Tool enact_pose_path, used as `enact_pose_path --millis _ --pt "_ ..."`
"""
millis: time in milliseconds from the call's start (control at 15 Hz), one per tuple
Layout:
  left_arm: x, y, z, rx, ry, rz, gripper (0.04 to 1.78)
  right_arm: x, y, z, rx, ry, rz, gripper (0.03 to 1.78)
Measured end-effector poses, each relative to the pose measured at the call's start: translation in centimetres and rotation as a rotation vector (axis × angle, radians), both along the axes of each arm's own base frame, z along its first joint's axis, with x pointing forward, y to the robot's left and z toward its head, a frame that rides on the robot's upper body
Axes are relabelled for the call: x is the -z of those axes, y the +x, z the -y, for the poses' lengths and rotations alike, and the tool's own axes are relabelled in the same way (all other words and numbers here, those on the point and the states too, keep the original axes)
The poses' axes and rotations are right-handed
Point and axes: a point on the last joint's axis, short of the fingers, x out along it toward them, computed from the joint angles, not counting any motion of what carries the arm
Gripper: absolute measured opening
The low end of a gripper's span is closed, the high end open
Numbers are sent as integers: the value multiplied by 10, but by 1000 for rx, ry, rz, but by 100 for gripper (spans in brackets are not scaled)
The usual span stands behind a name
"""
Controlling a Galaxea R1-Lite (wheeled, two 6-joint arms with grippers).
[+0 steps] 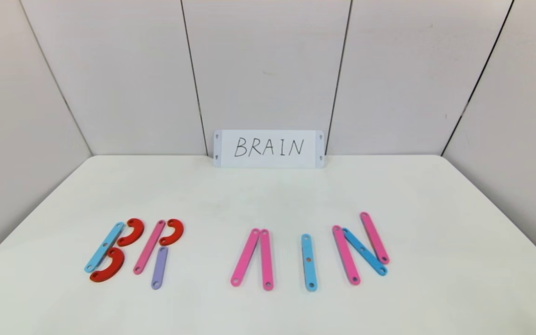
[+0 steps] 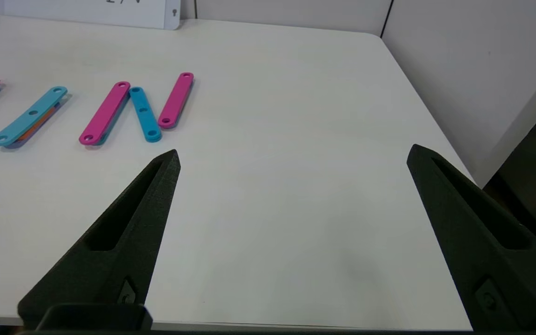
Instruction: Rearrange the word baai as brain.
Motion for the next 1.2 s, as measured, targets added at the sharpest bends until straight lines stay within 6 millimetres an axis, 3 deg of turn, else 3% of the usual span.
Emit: enact_pose_path --millis 1200 --pt "1 0 0 -12 -48 -6 169 1 0 0 4 11 -1 170"
